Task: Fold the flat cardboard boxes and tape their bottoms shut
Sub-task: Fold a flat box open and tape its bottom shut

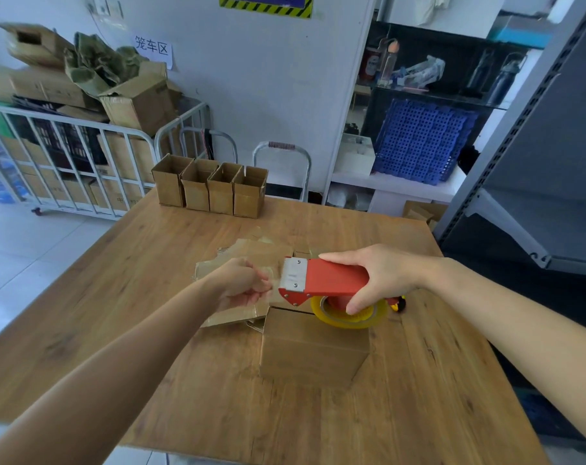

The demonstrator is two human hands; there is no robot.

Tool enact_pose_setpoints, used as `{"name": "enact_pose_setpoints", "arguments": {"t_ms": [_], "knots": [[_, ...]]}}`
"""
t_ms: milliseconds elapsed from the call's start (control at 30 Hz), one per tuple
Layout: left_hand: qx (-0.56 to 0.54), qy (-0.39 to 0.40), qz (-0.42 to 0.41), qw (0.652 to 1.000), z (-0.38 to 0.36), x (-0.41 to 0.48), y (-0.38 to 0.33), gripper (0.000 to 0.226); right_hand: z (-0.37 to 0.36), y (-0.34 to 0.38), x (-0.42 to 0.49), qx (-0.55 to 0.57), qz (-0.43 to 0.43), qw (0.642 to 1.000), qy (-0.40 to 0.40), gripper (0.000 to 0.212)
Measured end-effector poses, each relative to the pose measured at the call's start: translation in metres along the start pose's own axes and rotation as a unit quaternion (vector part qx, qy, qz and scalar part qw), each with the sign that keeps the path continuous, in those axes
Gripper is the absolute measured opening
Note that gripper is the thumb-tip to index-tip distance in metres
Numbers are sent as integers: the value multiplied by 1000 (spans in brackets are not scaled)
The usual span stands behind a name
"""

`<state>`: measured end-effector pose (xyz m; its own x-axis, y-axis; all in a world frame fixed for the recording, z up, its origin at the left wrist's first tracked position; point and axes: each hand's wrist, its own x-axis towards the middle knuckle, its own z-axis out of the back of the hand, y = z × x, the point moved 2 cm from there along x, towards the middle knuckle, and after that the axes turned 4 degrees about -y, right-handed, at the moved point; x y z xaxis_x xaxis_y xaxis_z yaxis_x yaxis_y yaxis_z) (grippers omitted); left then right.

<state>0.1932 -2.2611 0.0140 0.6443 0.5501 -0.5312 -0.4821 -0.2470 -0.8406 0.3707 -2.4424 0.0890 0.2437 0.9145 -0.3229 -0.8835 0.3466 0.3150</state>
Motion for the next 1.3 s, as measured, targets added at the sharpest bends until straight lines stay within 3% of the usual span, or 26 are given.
{"name": "enact_pose_setpoints", "arguments": {"t_ms": [567, 900, 1300], "knots": [[17, 3, -9, 1000, 4, 10, 13, 28, 14, 19, 0, -59, -20, 997, 47, 91], [63, -61, -41, 995, 10, 12, 25, 23, 13, 44, 13, -177, -50, 979, 93, 88], [126, -67, -73, 987, 20, 29, 23, 23, 9, 68, 23, -254, -40, 959, 118, 95]]}}
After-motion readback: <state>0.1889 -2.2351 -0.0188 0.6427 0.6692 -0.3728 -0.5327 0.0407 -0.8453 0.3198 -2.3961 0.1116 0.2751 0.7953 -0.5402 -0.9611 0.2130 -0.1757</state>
